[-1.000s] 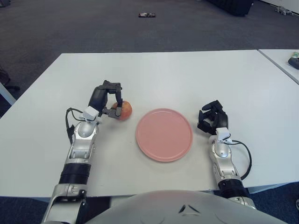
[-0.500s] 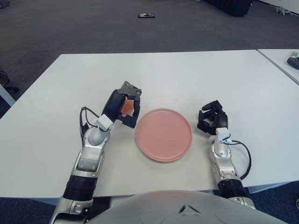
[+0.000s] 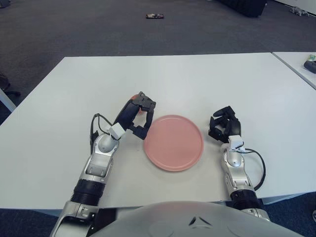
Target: Put the apple into the plate.
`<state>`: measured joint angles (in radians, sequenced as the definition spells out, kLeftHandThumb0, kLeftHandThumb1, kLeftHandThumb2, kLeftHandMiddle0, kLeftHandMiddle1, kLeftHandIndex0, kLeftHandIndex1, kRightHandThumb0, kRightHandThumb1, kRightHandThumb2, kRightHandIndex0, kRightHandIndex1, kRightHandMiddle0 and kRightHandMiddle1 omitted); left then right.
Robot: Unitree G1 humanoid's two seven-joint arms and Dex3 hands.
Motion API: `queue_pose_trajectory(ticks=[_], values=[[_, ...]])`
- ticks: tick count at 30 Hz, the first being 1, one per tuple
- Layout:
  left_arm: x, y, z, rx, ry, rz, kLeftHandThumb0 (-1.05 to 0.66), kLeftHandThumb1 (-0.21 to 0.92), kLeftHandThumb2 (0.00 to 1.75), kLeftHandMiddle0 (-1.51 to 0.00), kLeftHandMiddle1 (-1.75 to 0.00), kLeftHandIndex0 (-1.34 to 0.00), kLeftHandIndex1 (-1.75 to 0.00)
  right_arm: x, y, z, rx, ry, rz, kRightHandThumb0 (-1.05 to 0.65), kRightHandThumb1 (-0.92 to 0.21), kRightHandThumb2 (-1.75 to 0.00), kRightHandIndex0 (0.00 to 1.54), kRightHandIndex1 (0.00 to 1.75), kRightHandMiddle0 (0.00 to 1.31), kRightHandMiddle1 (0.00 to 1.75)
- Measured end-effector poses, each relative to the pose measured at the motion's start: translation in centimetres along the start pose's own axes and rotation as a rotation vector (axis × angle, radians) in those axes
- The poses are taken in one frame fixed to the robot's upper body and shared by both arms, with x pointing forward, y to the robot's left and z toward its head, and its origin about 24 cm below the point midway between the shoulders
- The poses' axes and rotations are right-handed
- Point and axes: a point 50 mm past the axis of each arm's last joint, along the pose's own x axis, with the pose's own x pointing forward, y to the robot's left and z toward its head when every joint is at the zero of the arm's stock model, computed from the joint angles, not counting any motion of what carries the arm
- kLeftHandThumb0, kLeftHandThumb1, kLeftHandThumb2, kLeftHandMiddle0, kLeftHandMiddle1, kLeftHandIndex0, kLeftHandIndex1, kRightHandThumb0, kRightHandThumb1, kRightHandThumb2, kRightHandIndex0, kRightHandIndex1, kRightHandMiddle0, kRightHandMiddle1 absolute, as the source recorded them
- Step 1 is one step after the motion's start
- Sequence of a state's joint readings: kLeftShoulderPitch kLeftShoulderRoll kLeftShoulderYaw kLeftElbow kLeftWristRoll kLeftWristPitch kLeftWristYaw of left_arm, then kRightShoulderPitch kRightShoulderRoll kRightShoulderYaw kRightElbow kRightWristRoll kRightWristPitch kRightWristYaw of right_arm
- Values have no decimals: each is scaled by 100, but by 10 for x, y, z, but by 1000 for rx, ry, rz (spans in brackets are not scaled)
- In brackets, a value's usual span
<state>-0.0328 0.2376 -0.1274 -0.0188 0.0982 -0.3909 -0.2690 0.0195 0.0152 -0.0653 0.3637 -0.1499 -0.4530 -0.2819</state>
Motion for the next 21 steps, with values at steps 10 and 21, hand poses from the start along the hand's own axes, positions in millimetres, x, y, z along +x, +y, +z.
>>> queue_pose_trajectory(ticks=[10,21], values=[[0,15,-12,219,99,-8,-62,25,119,-18,-128,-19,-150,0,0,0,4,0,2,-43,-48,-112,66,148,48,175],[-1,45,-25,702,52,81,-101,53,85,0,-12,0,-31,0,-1,-1,3,5,9,-42,-51,-109,66,152,46,175]])
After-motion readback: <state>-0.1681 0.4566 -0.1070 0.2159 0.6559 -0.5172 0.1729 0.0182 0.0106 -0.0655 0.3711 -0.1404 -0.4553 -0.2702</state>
